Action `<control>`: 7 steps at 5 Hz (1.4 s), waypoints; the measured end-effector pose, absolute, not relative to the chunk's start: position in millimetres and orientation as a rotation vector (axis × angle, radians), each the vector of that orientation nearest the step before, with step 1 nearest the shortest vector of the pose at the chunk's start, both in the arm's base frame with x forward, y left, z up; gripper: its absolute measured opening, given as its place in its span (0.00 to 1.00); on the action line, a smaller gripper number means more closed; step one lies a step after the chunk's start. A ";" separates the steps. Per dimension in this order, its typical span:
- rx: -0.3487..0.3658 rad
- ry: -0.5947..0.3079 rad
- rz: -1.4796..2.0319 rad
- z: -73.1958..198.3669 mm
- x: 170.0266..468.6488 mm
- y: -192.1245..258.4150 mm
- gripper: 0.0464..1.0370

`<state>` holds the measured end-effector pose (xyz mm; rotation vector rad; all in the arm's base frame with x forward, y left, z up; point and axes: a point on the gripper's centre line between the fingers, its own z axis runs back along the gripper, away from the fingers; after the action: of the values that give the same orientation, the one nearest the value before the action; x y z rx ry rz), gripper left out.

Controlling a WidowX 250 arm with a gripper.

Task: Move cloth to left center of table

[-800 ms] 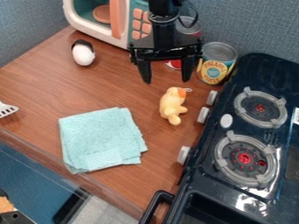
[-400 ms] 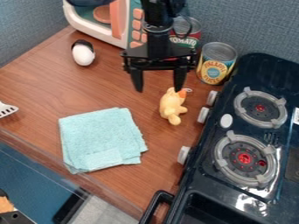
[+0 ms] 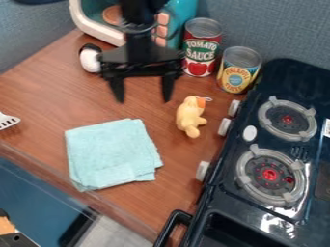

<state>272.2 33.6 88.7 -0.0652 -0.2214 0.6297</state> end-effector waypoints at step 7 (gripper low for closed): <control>0.077 -0.148 0.837 5.6 256.8 112.1 0.96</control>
<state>256.8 112.1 5.6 0.0769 -0.1483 0.8372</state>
